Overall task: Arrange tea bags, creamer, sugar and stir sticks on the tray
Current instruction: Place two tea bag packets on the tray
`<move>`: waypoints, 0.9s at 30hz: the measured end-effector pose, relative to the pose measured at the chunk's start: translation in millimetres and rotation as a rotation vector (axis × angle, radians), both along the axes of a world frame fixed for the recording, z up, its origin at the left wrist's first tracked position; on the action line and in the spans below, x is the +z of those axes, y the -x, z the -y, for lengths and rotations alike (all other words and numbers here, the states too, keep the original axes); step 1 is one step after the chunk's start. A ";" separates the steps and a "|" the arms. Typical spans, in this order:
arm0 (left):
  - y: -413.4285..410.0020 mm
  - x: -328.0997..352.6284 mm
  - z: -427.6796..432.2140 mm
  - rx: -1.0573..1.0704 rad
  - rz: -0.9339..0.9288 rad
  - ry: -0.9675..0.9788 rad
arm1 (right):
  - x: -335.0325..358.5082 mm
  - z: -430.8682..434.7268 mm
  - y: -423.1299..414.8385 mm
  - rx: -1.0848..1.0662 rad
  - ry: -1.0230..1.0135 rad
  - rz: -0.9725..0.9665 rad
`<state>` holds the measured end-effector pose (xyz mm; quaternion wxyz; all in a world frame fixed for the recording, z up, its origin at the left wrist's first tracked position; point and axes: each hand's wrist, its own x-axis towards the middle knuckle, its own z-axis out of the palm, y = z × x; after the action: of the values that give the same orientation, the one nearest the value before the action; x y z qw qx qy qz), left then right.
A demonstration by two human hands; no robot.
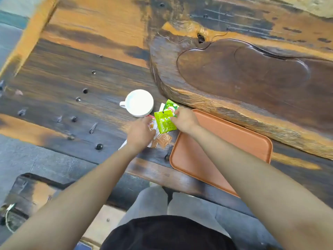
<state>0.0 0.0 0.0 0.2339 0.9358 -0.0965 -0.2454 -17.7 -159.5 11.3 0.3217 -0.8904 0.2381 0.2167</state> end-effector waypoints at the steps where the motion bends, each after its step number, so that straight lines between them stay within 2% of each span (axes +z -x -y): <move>1: 4.7 -5.0 0.3 -0.042 0.012 0.004 | -3.0 -4.1 -2.9 -0.029 0.014 -0.007; 4: 20.8 -20.1 0.3 -0.160 0.103 -0.031 | -13.1 -16.6 -4.2 -0.119 0.044 -0.011; 8: 17.5 -30.2 -3.2 -0.164 0.196 -0.064 | -27.0 -27.8 -1.8 -0.132 0.166 -0.016; 11: 15.2 -27.8 -0.8 -0.194 0.193 -0.101 | -33.4 -29.5 -3.2 -0.166 0.177 -0.008; 13: 11.6 -24.5 3.0 -0.184 0.204 -0.052 | -36.0 -25.4 -2.7 -0.211 0.116 0.013; 15: 8.2 -18.2 12.2 -0.181 0.203 0.079 | -35.1 -17.2 1.5 -0.299 -0.032 0.075; 18: 1.1 -14.0 29.4 -0.268 0.234 0.204 | -29.6 0.0 17.5 -0.553 -0.264 0.178; 23: -19.2 -18.2 57.4 -0.354 0.247 0.153 | -30.6 31.5 59.8 -0.936 -0.440 0.271; 27: -33.1 -28.5 74.1 -0.447 0.157 -0.051 | -37.6 42.2 75.3 -0.969 -0.328 0.220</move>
<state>33.1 -74.1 -28.5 0.1421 0.9130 -0.3128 -0.2200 -93.0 -201.7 -26.4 0.5436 -0.6333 0.5506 -0.0173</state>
